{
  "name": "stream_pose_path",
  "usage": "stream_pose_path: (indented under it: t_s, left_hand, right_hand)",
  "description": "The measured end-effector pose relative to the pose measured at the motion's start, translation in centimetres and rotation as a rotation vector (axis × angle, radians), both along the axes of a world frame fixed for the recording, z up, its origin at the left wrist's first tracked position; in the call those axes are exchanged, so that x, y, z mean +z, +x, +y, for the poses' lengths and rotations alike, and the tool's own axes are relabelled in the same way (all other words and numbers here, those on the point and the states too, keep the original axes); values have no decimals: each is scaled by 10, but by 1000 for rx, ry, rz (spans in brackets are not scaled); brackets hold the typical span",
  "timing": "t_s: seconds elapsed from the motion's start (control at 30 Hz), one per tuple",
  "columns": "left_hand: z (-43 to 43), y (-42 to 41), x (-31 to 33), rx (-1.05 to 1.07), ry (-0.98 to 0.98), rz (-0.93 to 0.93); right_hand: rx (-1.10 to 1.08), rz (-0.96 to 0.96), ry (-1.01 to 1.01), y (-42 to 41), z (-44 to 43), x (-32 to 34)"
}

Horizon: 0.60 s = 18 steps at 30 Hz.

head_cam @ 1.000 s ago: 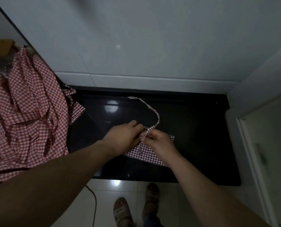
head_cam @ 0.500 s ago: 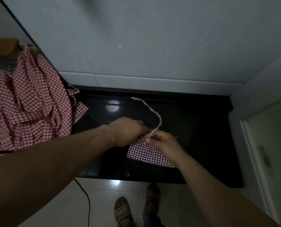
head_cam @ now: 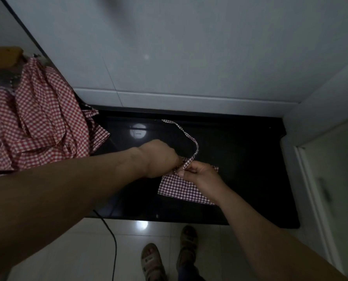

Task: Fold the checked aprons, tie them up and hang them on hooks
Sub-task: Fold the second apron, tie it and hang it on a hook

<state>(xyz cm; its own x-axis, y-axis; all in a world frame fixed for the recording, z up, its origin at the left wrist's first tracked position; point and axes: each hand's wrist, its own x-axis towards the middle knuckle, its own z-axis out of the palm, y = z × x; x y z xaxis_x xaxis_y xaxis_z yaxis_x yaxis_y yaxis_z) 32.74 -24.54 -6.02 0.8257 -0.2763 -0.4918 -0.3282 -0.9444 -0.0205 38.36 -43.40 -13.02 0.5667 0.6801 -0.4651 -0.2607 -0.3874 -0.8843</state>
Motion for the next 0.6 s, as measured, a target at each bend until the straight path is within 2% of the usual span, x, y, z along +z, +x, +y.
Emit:
stream_pose_path:
  t_s: [0.1,0.17,0.3,0.37,0.5,0.6]
  left_hand:
    - [1,-7,-4,22,-22,-29]
    - [9,-21,-12,100,-70,-33]
    - [25,-48,-34,260,-139,-18]
    - [27,-53,-42,308,-147,-21]
    - [26,-57,-54,387,-137,-43]
    - [25,-60,-63,548,-252,-7]
  right_hand:
    - [-29,-11,-2,-2,2,1]
    - [-58,-110,-53,-6,1,1]
    - [-35,-564,-326,-9,-10,-7]
    - [-33,-732,-457,-9,-22,-10]
    - [-129,-733,-443,-13,-36,-13]
    - [-149,-748,-465,-13,-30,-10]
